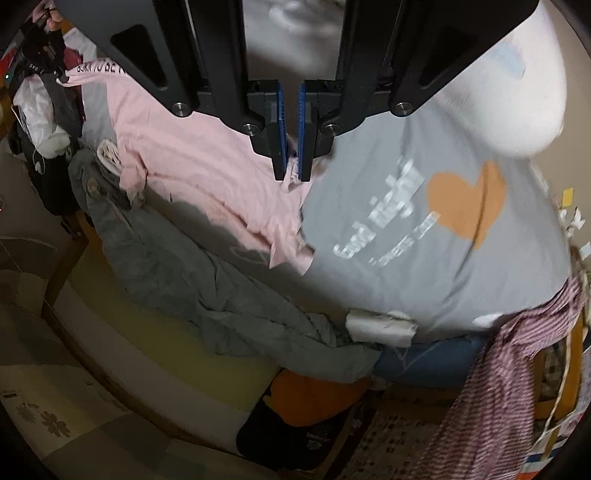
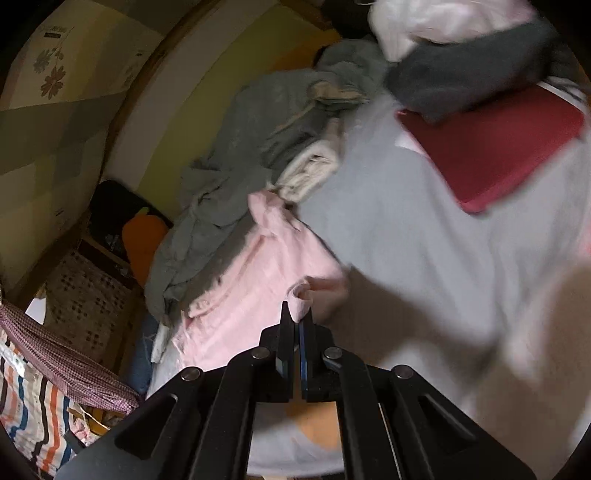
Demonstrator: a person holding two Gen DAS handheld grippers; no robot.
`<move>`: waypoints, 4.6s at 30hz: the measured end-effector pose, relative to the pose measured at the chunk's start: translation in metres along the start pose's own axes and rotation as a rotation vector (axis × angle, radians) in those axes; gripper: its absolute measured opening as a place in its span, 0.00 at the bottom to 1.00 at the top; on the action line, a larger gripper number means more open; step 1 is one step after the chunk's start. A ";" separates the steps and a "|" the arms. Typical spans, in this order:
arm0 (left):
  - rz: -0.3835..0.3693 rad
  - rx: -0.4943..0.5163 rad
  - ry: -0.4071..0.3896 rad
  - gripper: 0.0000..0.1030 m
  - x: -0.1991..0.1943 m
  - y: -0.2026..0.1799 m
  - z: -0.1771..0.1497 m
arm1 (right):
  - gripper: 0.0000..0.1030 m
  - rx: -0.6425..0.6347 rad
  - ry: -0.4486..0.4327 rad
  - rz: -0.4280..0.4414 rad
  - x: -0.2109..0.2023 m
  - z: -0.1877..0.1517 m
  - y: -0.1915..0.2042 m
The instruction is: Fold small clothes
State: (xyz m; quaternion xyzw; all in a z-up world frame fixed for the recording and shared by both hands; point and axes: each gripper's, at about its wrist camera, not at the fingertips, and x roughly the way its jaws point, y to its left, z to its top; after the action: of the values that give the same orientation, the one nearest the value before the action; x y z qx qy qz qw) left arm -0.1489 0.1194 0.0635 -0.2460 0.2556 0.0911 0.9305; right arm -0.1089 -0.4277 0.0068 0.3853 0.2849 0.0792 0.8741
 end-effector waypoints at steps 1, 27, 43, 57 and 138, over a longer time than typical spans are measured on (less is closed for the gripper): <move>0.013 0.006 0.003 0.05 0.010 -0.003 0.006 | 0.01 -0.032 -0.009 -0.007 0.012 0.008 0.009; 0.200 0.139 0.150 0.05 0.200 -0.023 0.029 | 0.01 -0.119 0.090 -0.203 0.188 0.067 0.025; 0.200 0.331 -0.044 0.58 0.144 -0.049 0.006 | 0.69 -0.321 0.039 -0.342 0.163 0.058 0.048; -0.053 0.549 0.144 0.59 0.150 -0.122 -0.093 | 0.69 -0.805 0.226 -0.288 0.188 -0.082 0.115; -0.238 0.583 0.112 0.36 0.128 -0.153 -0.142 | 0.25 -0.726 0.133 -0.286 0.147 -0.059 0.073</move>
State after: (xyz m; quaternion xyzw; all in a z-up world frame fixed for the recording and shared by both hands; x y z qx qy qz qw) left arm -0.0563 -0.0786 -0.0467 -0.0020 0.2912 -0.1090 0.9504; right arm -0.0143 -0.2877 -0.0369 0.0017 0.3454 0.0770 0.9353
